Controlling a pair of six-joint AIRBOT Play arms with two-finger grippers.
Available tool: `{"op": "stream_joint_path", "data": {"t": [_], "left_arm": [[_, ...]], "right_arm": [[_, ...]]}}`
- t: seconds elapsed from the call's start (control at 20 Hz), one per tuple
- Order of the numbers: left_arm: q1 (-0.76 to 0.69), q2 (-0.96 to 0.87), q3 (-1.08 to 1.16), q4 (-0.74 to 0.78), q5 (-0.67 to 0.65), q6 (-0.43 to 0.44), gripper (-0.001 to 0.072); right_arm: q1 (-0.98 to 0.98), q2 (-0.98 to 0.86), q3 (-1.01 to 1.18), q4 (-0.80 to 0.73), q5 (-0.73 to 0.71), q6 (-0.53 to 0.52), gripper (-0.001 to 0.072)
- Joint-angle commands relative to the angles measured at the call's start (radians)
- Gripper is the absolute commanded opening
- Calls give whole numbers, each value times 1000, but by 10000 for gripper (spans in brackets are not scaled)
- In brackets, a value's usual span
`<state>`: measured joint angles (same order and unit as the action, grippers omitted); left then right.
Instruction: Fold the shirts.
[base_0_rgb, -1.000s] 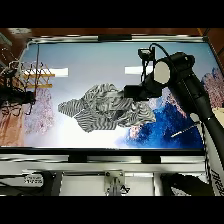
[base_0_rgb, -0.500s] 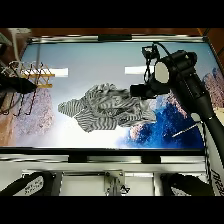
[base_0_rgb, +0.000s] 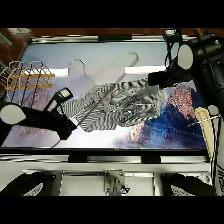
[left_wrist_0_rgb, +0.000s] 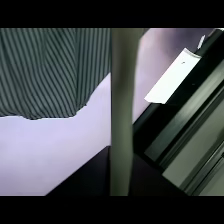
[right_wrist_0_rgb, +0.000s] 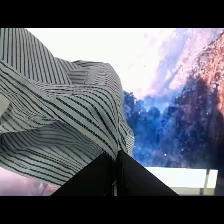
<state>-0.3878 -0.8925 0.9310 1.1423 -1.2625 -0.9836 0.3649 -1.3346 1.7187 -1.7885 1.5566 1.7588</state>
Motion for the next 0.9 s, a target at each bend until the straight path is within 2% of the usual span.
{"op": "stream_joint_path", "data": {"t": [0.0, 0.15, 0.25, 0.6, 0.85], "left_arm": [[-190, 37, -41, 105, 1, -32, 55], [-261, 37, -42, 309, -3, -50, 56], [-252, 39, -42, 379, -3, -51, 55], [-238, 126, -39, 470, -30, -88, 55], [-238, 40, -39, 469, 76, -82, 55]], "right_arm": [[-34, 0, 14, -7, 9, -77, 87], [-34, 0, 14, -10, 10, -98, 87], [-34, 0, 14, -10, 7, -105, 87], [-33, 0, 14, -43, 11, -120, 87], [-31, 5, 15, 26, 8, -122, 87]]}}
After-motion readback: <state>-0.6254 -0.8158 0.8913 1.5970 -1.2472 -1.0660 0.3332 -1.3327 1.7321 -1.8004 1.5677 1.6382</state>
